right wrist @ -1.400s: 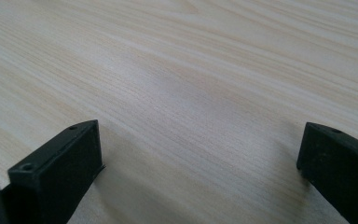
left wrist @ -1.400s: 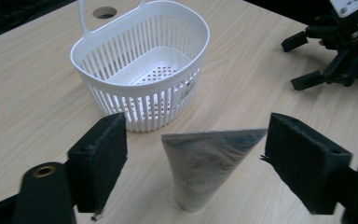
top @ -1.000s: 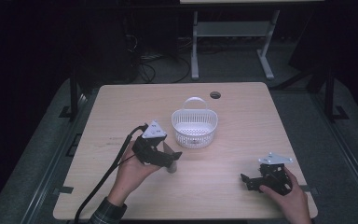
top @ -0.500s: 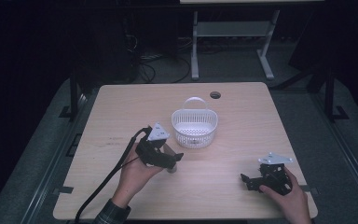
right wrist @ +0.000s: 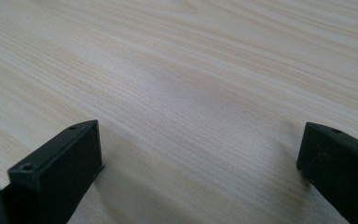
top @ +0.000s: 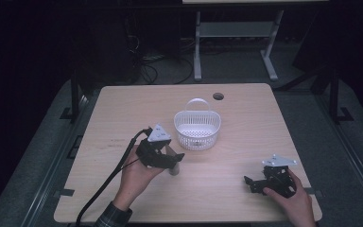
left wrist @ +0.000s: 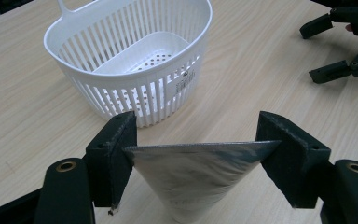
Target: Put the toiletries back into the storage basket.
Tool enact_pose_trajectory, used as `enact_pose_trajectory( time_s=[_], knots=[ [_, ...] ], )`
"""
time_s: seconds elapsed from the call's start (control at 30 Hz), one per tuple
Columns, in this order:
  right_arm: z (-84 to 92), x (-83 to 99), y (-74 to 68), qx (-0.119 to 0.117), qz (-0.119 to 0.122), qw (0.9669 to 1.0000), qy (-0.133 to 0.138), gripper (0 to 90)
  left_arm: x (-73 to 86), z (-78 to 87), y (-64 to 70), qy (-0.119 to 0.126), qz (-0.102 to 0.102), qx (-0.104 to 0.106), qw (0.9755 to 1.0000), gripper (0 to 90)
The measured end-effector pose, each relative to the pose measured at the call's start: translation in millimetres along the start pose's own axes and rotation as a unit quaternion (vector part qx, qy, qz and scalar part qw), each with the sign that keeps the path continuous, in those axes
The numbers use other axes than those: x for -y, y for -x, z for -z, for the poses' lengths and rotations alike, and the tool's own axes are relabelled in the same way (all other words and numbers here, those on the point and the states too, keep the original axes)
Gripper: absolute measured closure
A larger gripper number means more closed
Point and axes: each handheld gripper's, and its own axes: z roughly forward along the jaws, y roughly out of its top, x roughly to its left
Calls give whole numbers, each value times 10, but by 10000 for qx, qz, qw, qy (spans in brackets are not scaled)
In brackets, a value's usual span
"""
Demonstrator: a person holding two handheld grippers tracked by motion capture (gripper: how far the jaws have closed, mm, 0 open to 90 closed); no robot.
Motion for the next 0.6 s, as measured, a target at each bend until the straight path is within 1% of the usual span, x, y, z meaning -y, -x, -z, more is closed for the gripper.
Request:
enact_pose_trajectory(
  time_s=[0.2,0.3,0.37,0.6],
  knots=[
    [0,-1,0,1,0,10000,2,0,-4,3,-11,-11,-31,61,10000,294],
    [0,-1,0,1,1,10000,1,0,-10,13,-43,-46,-60,148,9999,295],
    [0,-1,0,0,1,10000,2,0,-13,19,-54,-52,-73,160,9998,295],
    [0,0,-1,-4,-11,10000,-5,0,-33,77,-127,25,-69,251,9997,295]
  ],
)
